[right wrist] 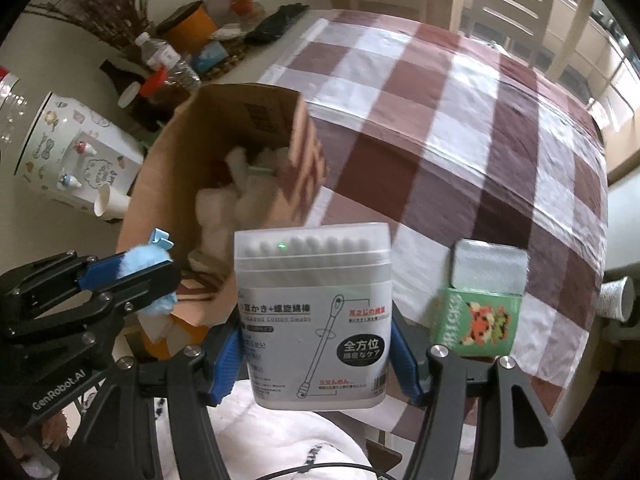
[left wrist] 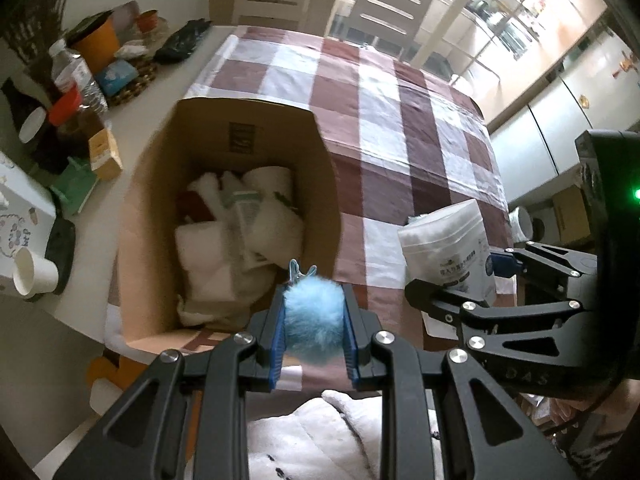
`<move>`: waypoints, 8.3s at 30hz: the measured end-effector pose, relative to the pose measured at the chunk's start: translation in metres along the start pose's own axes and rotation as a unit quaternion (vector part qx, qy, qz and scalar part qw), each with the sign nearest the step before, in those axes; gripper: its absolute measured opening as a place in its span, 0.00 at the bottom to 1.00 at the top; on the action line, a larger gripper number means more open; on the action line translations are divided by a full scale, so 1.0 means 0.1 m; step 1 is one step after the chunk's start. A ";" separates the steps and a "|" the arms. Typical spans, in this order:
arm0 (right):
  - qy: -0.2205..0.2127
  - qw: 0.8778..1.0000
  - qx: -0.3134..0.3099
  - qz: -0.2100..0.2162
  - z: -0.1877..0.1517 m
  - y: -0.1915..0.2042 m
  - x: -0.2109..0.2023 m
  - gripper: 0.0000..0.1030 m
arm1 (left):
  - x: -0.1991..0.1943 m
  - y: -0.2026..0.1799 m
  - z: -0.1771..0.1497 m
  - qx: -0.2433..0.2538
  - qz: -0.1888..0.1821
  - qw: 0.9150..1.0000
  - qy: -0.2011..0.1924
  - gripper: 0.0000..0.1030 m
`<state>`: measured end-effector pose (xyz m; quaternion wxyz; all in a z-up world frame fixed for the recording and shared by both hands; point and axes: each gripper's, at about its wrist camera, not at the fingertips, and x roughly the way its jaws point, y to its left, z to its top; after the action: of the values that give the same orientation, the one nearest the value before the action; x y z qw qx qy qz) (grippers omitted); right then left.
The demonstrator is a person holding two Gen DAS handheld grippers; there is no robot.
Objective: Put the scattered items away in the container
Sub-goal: 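Carry the pompom and cotton-swab box over the cardboard box with both tools, then open both tools to drop the pompom and cotton-swab box into the box, then move both tools over the tablecloth toward the green BRICKS box and clear phone case, then grasp the green BRICKS box with the left tool while the right tool grasps the clear phone case, then lift and carry the BRICKS box and phone case over the cardboard box with both tools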
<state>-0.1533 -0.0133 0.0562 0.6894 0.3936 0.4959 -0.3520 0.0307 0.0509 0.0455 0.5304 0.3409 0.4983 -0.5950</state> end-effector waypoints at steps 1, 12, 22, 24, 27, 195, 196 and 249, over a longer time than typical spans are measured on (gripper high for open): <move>0.000 1.000 -0.004 0.000 0.03 0.04 0.00 0.63 | -0.01 0.06 0.01 -0.006 0.000 1.000 -0.001 0.24; -0.001 0.999 -0.033 0.007 0.33 0.41 0.05 0.63 | -0.03 0.50 0.09 -0.044 -0.001 0.999 -0.001 0.24; -0.003 0.999 -0.042 0.010 0.57 0.60 0.09 0.63 | 0.03 0.76 0.17 -0.063 -0.001 0.998 0.005 0.24; -0.005 0.999 -0.043 0.011 0.62 0.63 0.09 0.63 | 0.05 0.78 0.19 -0.062 -0.001 0.998 0.006 0.24; -0.008 0.999 -0.046 0.010 0.68 0.67 0.10 0.63 | 0.07 0.81 0.21 -0.059 0.000 0.998 0.008 0.24; 0.171 0.867 -0.453 -0.116 0.08 -1.84 1.74 0.70 | 2.46 -1.92 -0.54 0.389 -0.028 0.908 0.154 0.85; 0.172 0.852 -0.478 -0.125 0.05 -1.78 1.78 0.74 | 2.44 -1.85 -0.55 0.380 -0.029 0.911 0.156 0.85; 0.121 0.983 -0.120 -0.067 0.67 -1.51 1.72 0.77 | 2.56 -1.62 -0.27 0.275 -0.016 0.948 0.162 0.80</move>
<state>-0.2137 -0.1556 -0.1246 0.6410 0.3138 0.6398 -0.2850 -0.1826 -0.0072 -0.1632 0.3188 0.5573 0.3993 -0.6544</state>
